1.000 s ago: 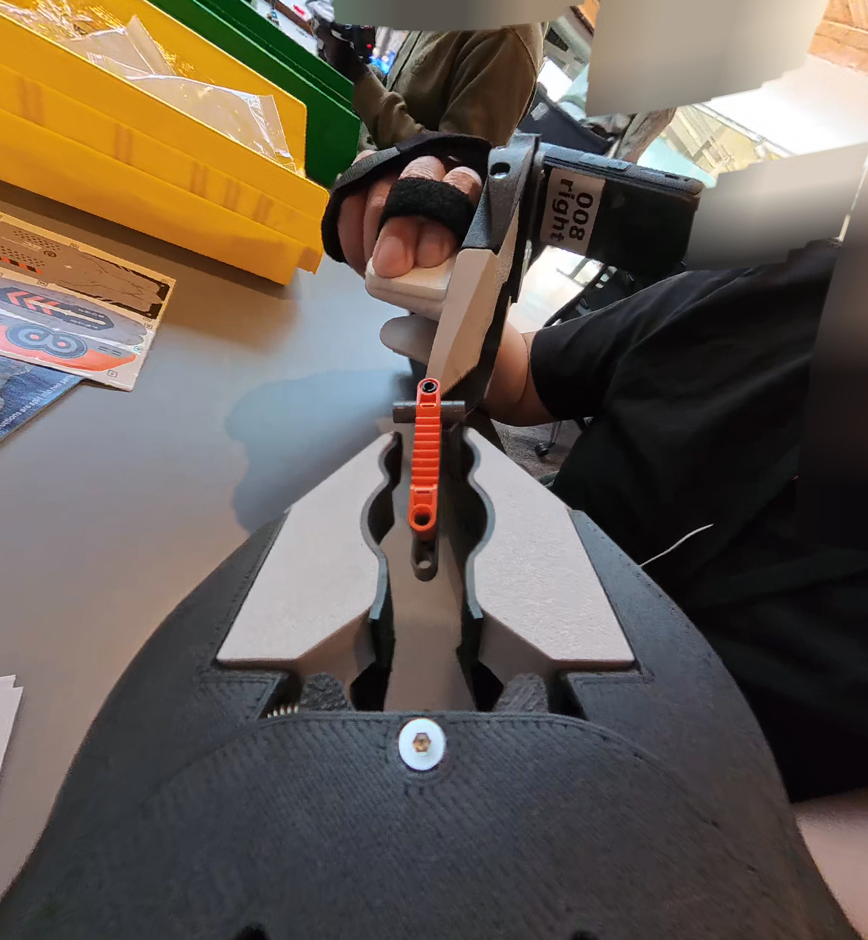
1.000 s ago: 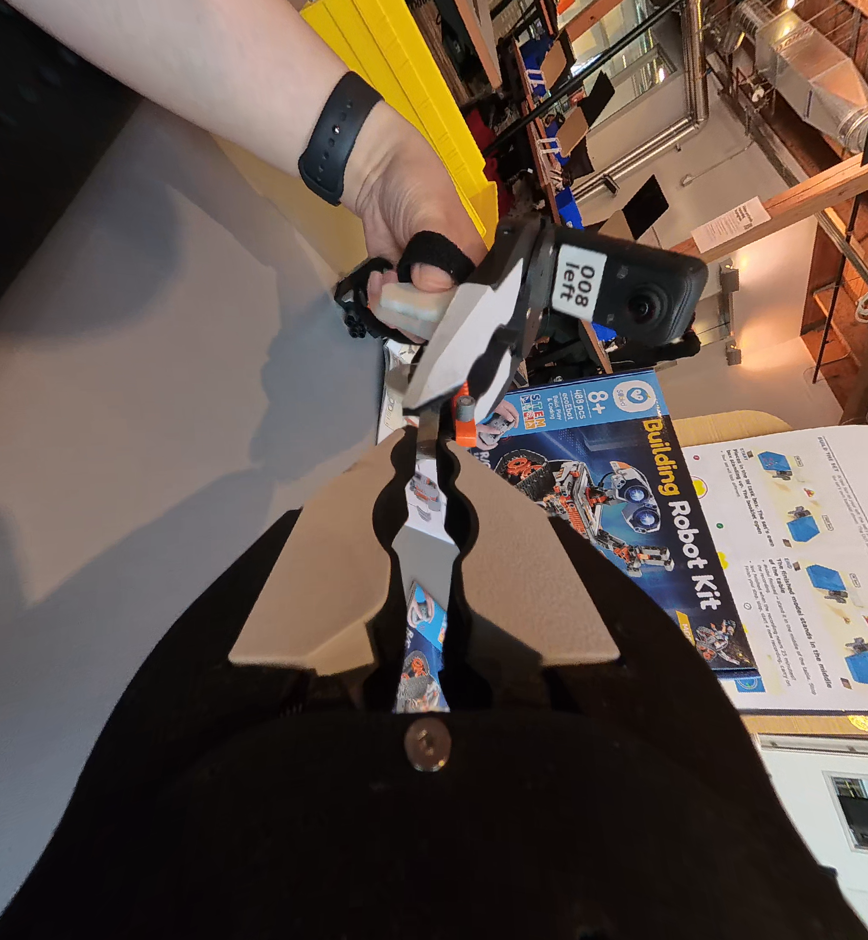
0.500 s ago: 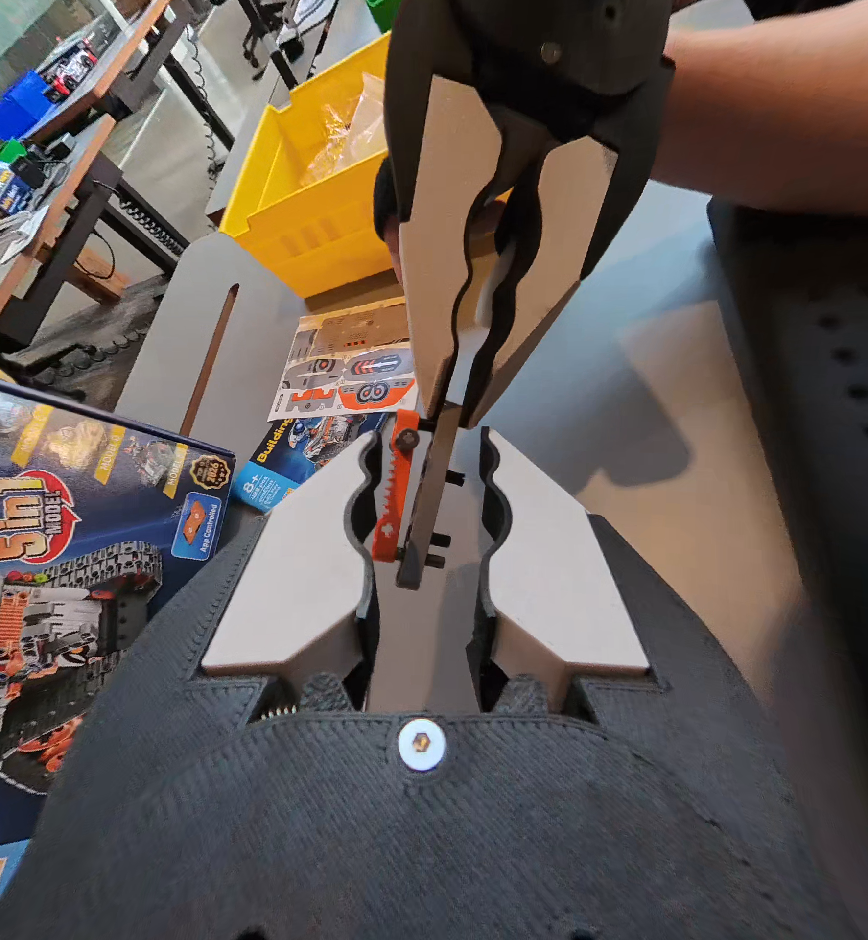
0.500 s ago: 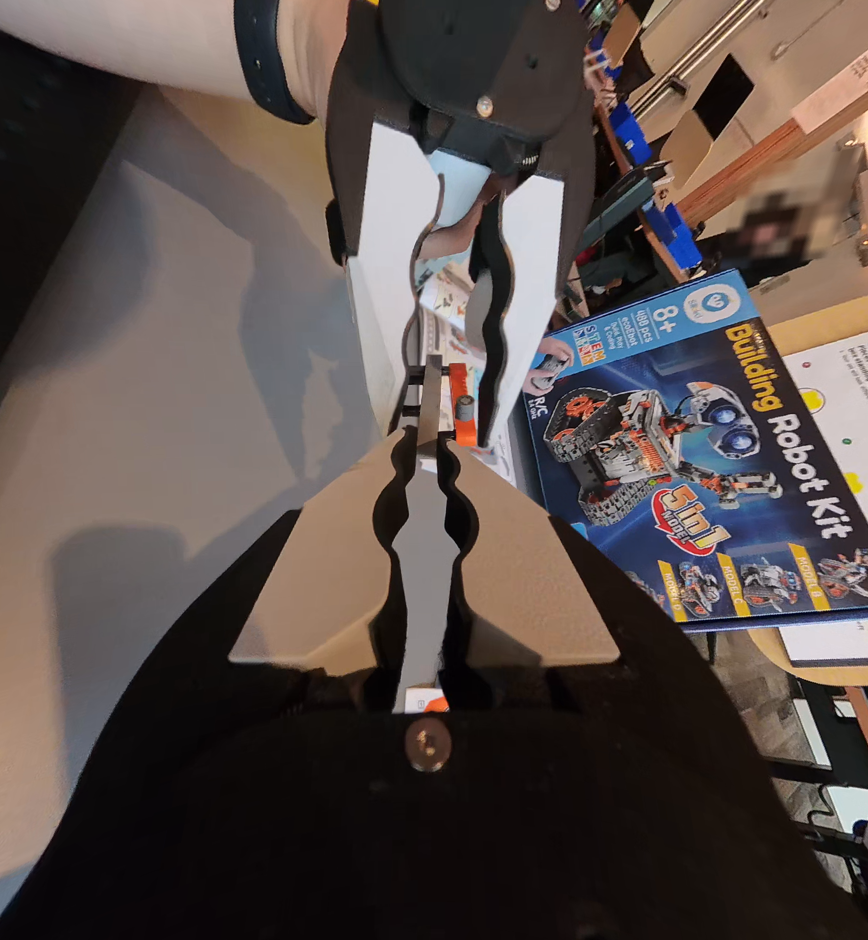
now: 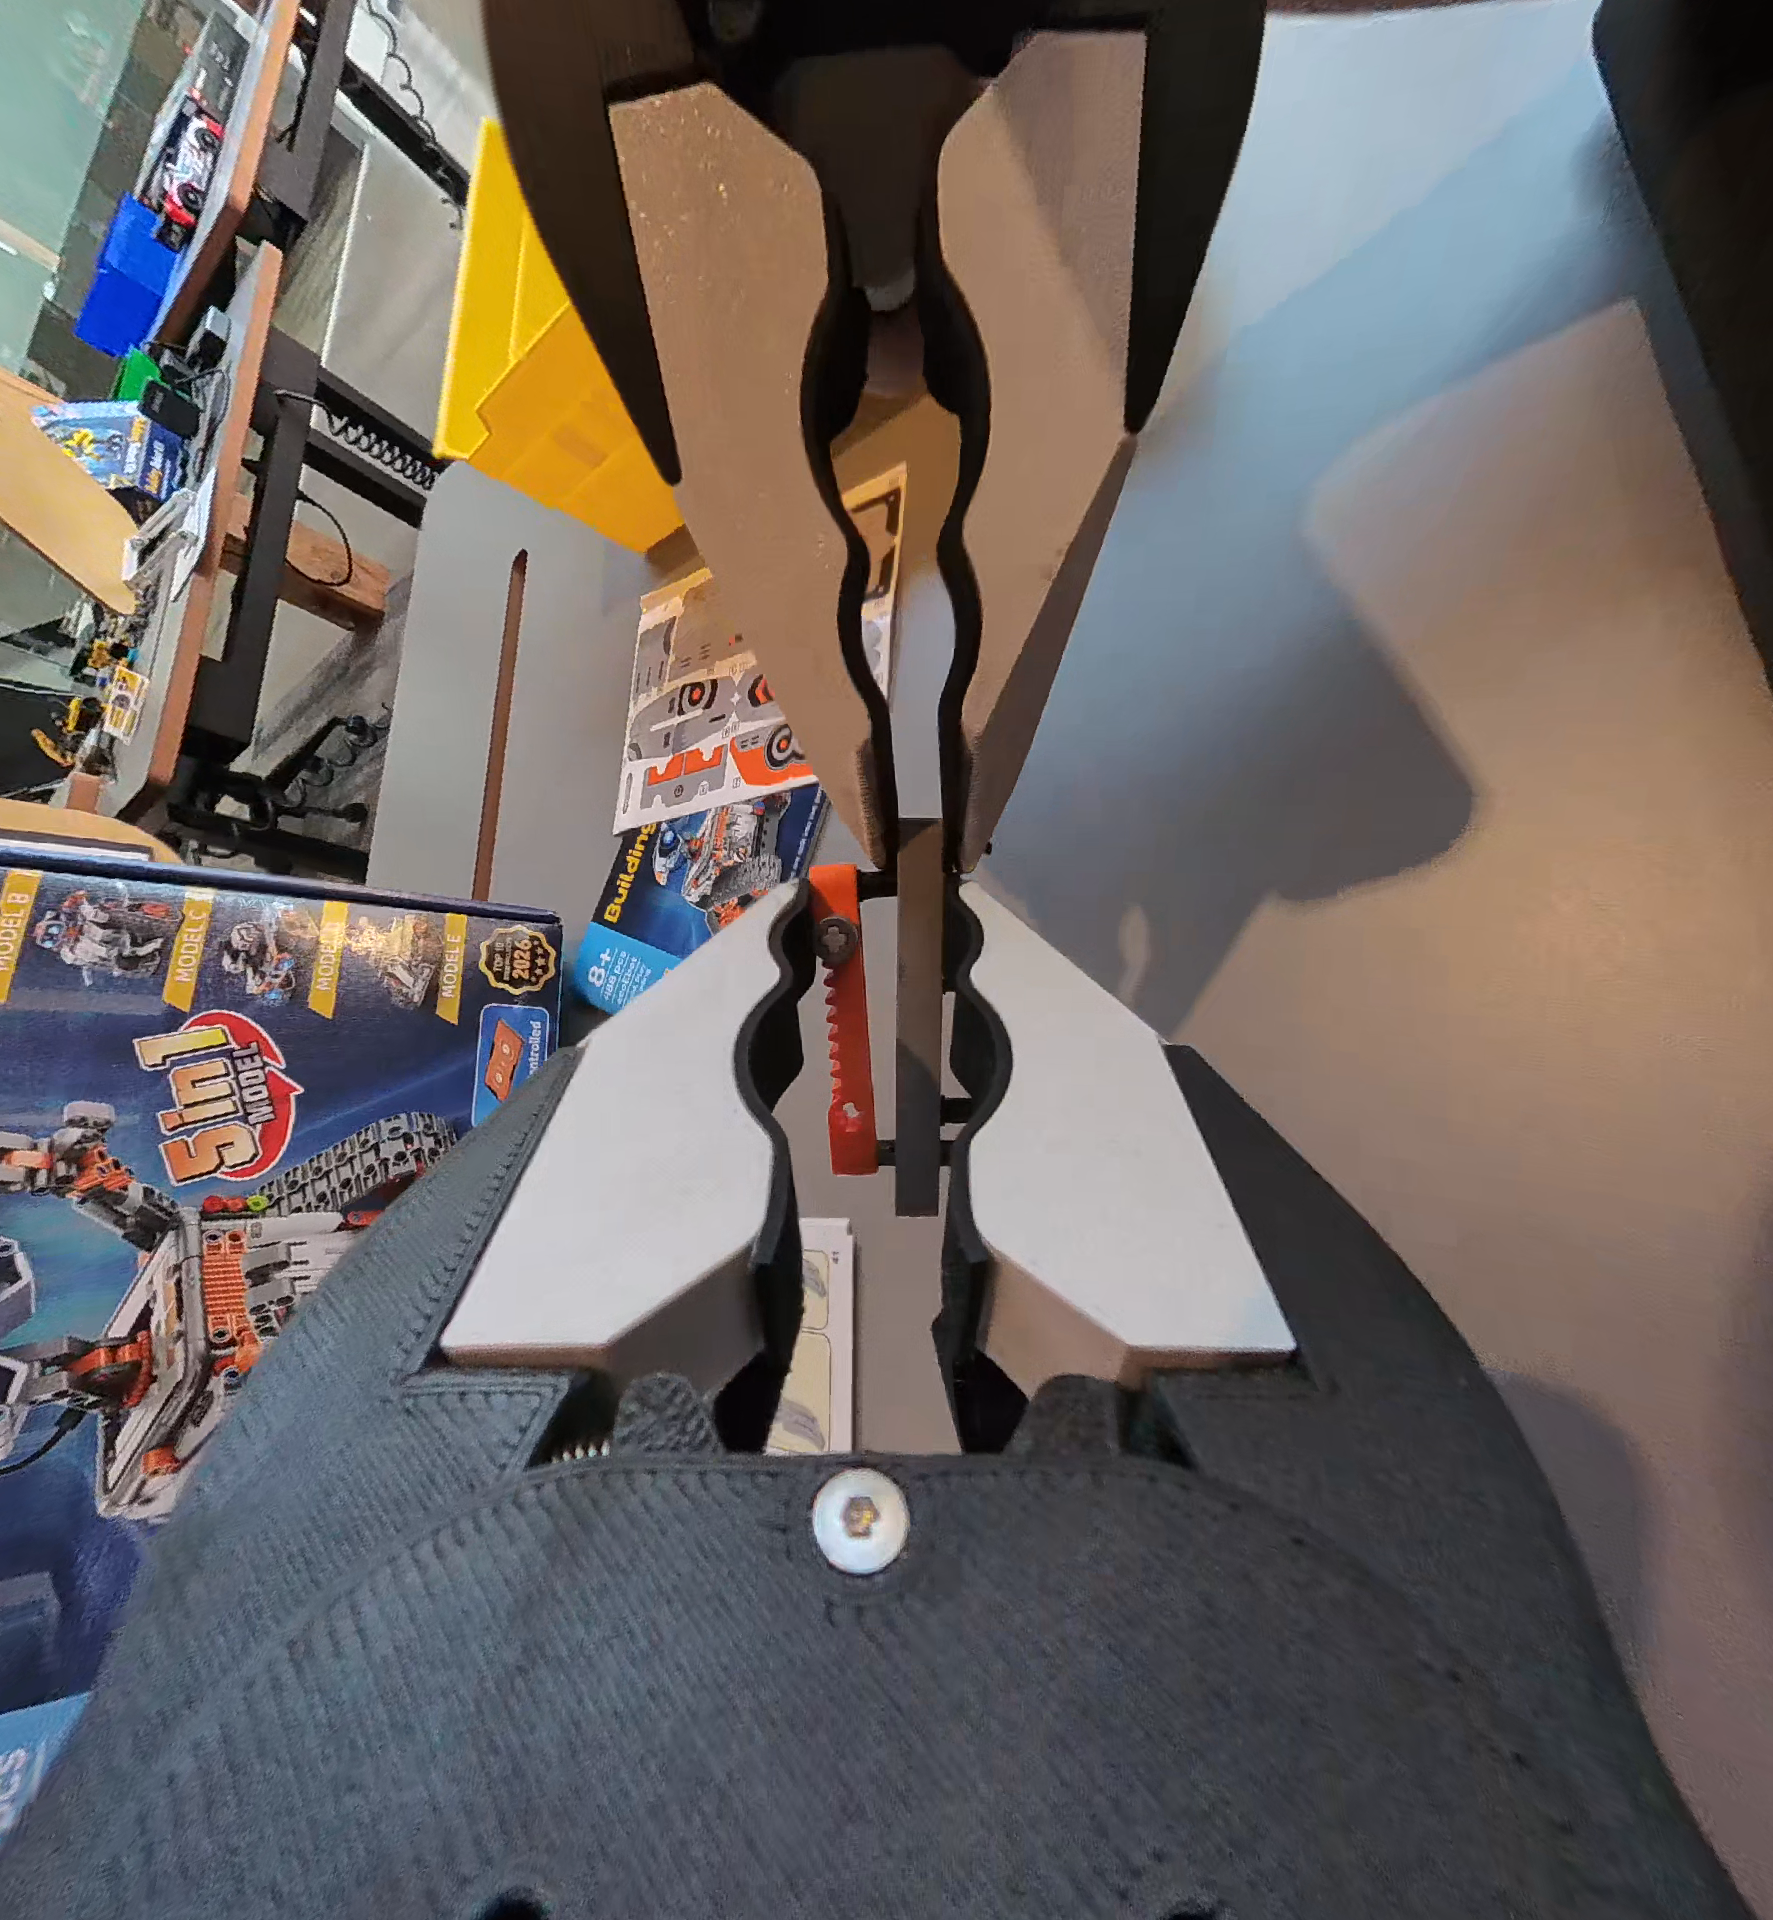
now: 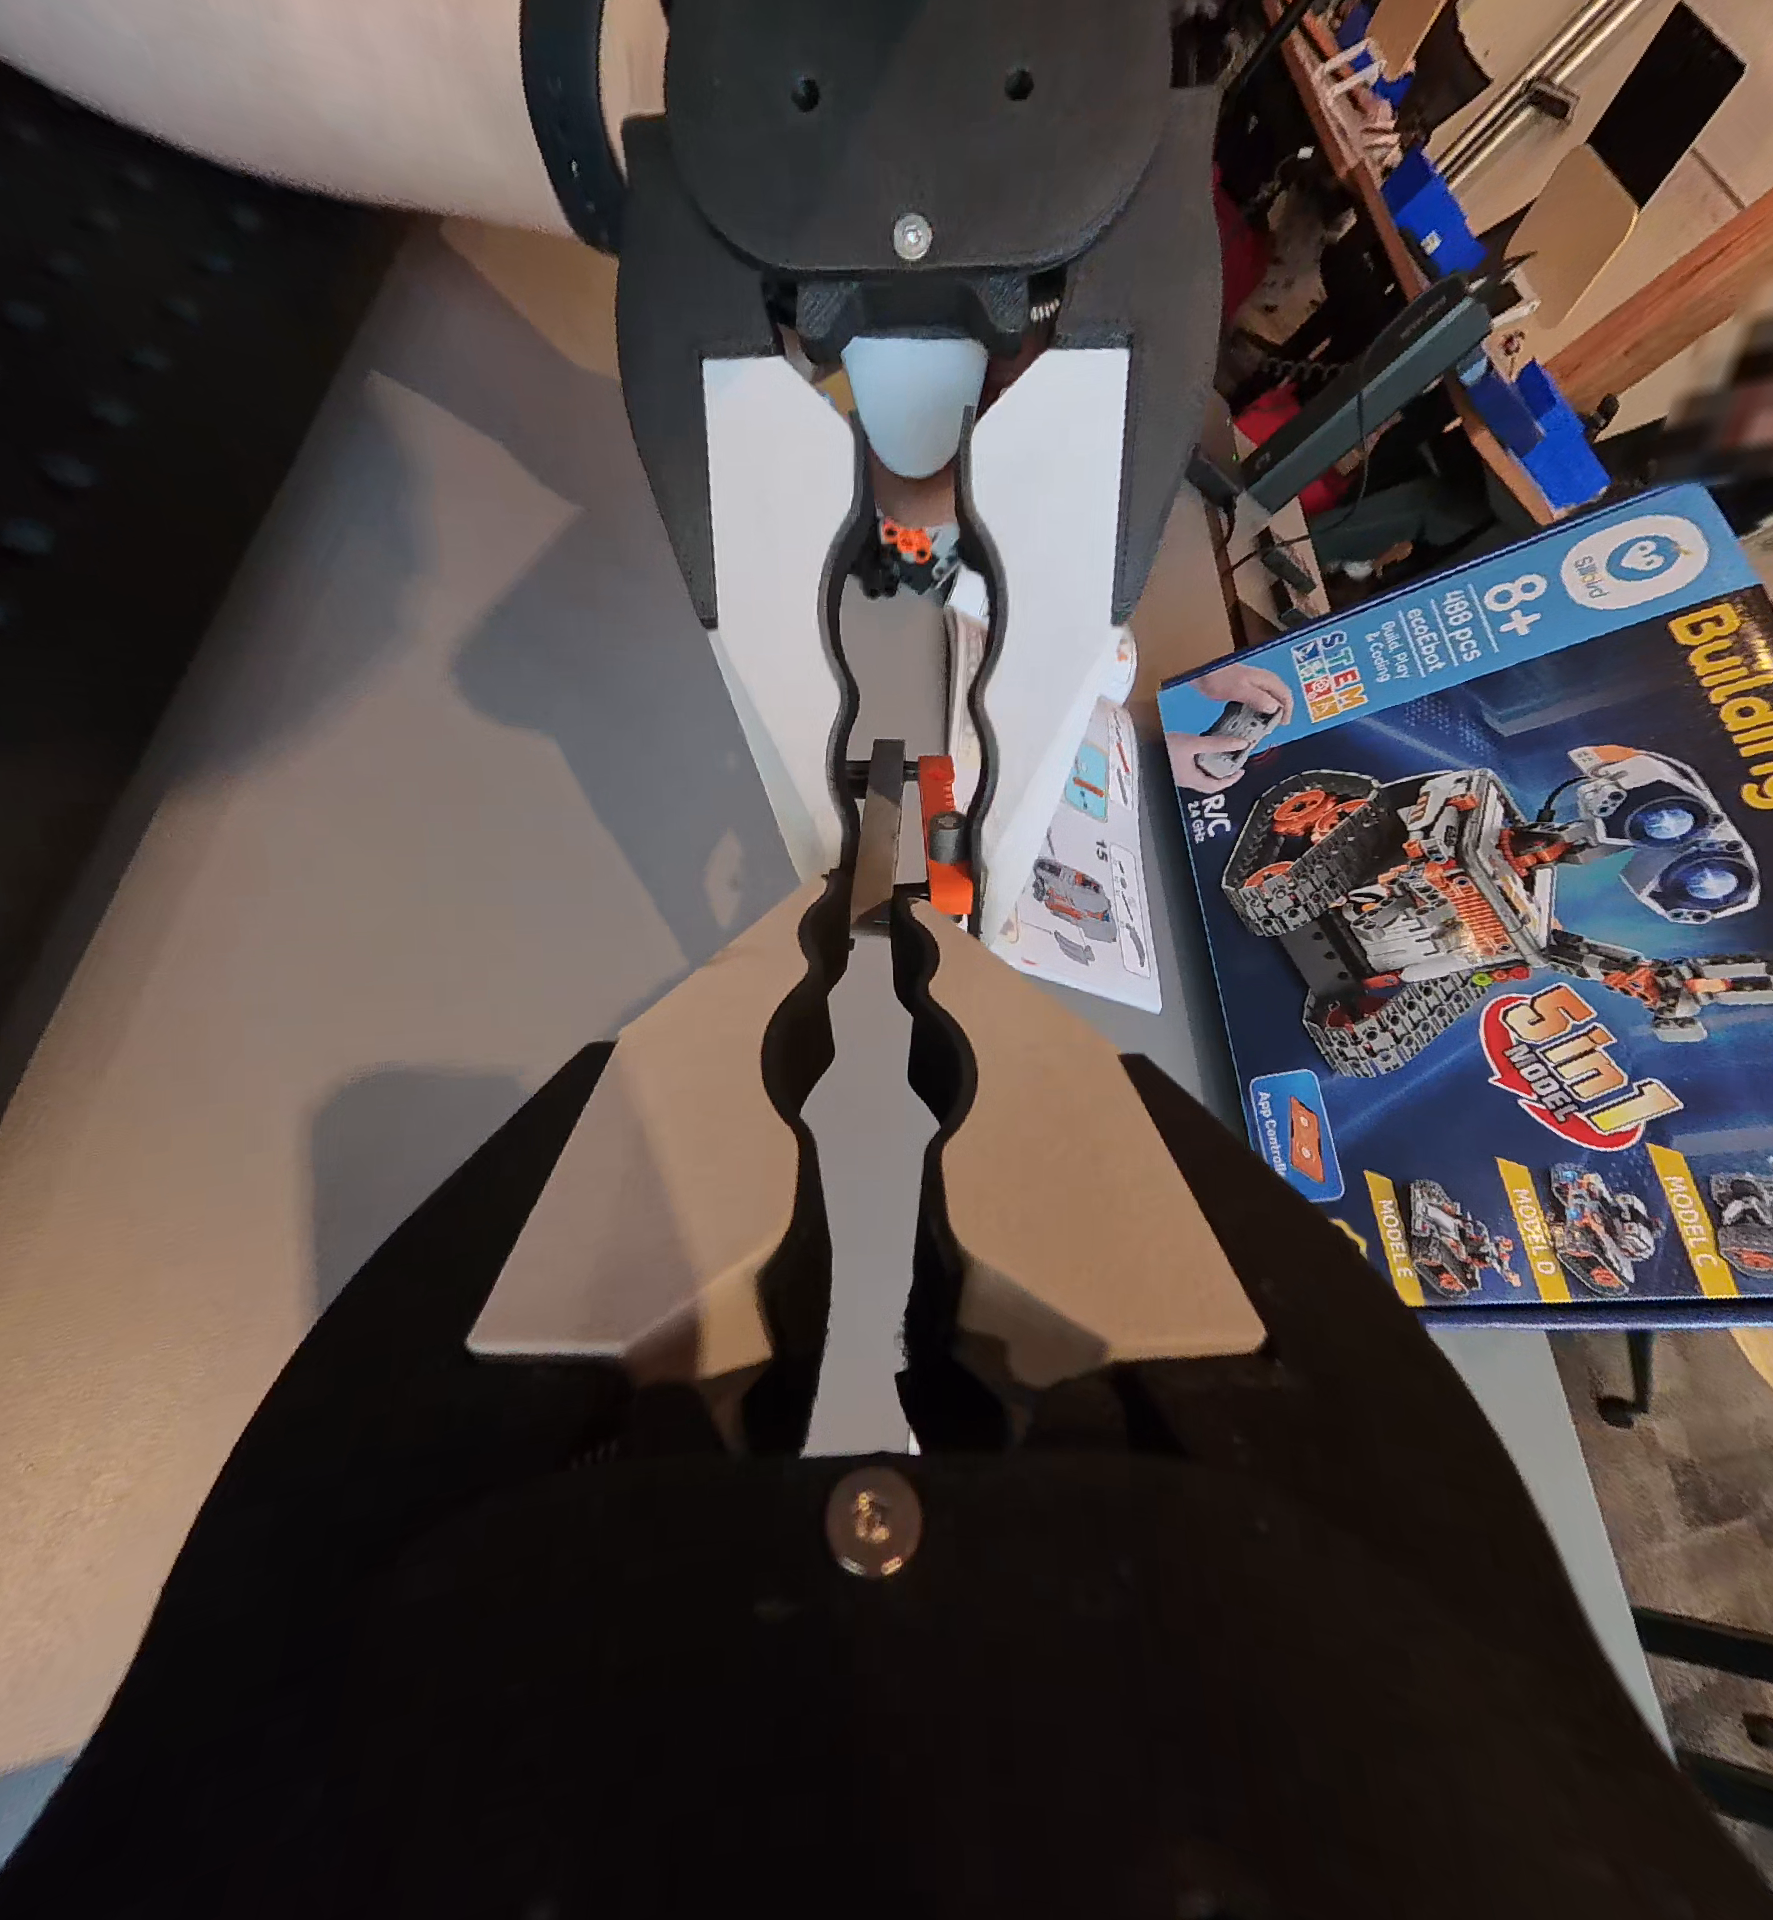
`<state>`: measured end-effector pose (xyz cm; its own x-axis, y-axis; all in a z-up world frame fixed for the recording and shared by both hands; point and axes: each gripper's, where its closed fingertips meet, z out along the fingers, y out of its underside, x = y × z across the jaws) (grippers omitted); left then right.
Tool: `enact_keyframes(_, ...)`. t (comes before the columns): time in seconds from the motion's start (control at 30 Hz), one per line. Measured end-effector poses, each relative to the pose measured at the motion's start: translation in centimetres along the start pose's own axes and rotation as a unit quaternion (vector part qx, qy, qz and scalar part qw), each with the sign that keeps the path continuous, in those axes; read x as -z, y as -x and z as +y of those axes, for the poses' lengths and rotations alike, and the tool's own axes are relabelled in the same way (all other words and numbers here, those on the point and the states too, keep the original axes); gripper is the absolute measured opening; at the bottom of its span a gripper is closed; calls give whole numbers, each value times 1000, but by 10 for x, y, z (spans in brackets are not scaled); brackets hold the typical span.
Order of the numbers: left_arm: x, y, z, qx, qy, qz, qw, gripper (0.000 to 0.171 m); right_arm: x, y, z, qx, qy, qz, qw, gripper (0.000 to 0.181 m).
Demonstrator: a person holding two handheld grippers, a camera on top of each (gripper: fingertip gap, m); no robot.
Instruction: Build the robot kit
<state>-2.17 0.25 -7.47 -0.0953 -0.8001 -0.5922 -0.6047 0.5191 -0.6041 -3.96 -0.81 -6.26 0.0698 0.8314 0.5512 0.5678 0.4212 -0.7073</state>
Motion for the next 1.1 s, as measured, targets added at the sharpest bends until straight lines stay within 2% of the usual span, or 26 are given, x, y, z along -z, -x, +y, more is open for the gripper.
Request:
enact_keyframes(0.03, 1, 2, -2, 8, -9, -1, 1000, 22, 2, -2, -2, -2, -10, 4, 1000, 5)
enact_keyframes(0.13, 3, 5, -6, 29, -22, 0, 999, 22, 4, -5, -6, 4, -24, 14, 1000, 5)
enact_keyframes(0.27, -1, 3, -3, 24, -6, 0, 1000, 22, 3, -4, -1, 2, -8, 9, 1000, 5)
enact_keyframes(0.47, -1, 14, -13, 6, -36, -51, 998, 22, 12, -12, -4, 2, -18, 33, 999, 5)
enact_keyframes(0.63, -4, 12, -8, -47, -2, -80, 996, 22, 9, -8, 0, 33, 8, 37, 999, 5)
enact_keyframes(0.73, 0, 6, -8, -42, -3, -81, 996, 22, 8, -2, -3, 56, 11, 39, 998, 5)
enact_keyframes(0.83, 3, -11, -6, -8, -9, -65, 998, 22, 4, 14, -6, 49, 1, 31, 998, 5)
enact_keyframes(1.0, -6, -62, 13, 19, 3, -15, 1000, 22, -12, 62, 8, 12, -24, -3, 1000, 5)
enact_keyframes(1.1, -8, -71, 20, 38, 4, 6, 999, 21, -19, 70, 12, -10, -27, -18, 999, 4)
